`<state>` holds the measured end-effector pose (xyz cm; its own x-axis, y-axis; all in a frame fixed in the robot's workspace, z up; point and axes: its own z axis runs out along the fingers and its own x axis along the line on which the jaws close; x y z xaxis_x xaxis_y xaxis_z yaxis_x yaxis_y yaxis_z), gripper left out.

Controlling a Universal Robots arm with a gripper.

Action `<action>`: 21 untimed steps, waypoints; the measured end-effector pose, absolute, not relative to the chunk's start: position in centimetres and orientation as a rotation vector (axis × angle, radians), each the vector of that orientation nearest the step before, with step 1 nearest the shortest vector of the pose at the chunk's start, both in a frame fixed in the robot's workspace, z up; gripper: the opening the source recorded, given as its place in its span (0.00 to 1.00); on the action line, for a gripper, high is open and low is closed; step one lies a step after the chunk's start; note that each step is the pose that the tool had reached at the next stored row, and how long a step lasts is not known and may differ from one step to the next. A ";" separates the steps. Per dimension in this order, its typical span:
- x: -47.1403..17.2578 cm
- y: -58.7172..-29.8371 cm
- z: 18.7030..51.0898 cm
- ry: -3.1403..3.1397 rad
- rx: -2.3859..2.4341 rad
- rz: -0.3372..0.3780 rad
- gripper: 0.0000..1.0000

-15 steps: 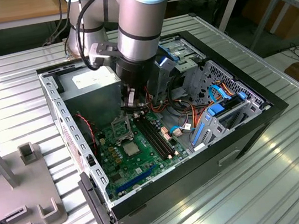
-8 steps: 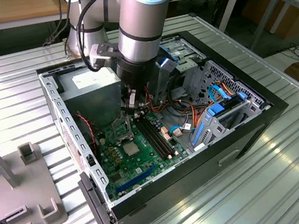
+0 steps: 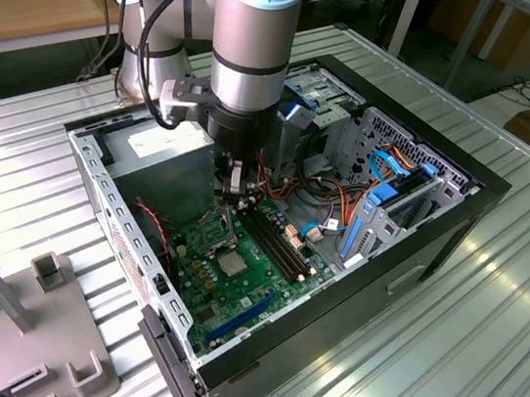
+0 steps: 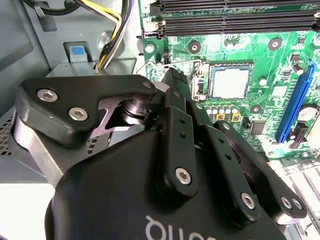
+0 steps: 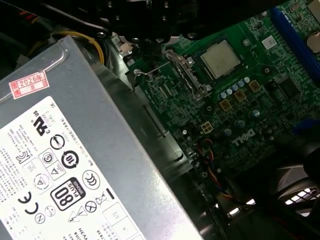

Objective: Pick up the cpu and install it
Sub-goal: 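Close the cpu cover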

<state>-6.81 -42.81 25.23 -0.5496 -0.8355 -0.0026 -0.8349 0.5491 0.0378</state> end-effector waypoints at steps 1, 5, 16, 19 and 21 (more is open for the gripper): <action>-6.8 -42.8 25.2 -2.751 1.484 -0.054 0.11; -6.8 -42.9 25.2 -2.750 1.485 -0.054 0.11; -6.8 -43.2 25.2 -2.750 1.485 -0.054 0.11; -6.8 -43.2 25.2 -2.750 1.485 -0.054 0.11; -6.8 -43.3 25.2 -2.750 1.485 -0.054 0.11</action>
<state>-6.81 -43.28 25.23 -0.5485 -0.8361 -0.0026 -0.8356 0.5481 0.0378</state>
